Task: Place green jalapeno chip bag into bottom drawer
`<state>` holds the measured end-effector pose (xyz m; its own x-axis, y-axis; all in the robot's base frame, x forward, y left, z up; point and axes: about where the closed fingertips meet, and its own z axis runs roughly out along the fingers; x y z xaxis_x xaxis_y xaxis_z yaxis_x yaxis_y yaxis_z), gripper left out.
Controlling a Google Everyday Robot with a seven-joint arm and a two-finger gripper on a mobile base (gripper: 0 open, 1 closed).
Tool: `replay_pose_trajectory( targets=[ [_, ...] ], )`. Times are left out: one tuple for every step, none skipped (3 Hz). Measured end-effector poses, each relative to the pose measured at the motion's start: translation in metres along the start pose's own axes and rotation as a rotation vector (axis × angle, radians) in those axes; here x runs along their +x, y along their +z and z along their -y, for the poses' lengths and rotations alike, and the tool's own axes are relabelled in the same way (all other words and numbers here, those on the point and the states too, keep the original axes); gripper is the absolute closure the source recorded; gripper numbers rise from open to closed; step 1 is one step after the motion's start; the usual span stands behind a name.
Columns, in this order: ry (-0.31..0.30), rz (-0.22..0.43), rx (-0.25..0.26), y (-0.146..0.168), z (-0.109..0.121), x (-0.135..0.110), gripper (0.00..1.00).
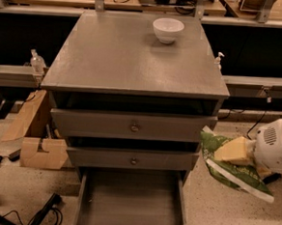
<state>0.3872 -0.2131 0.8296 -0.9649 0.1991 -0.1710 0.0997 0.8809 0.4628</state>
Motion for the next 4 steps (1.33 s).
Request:
replay_pose_trajectory(
  targets=[
    [0.002, 0.010, -0.013, 0.002, -0.002, -0.004, 1.00],
    [0.037, -0.029, -0.037, 0.031, 0.008, -0.014, 1.00],
    [0.119, -0.139, -0.092, 0.121, 0.039, -0.035, 1.00],
    [0.182, -0.212, -0.147, 0.202, 0.075, -0.042, 1.00]
  ],
)
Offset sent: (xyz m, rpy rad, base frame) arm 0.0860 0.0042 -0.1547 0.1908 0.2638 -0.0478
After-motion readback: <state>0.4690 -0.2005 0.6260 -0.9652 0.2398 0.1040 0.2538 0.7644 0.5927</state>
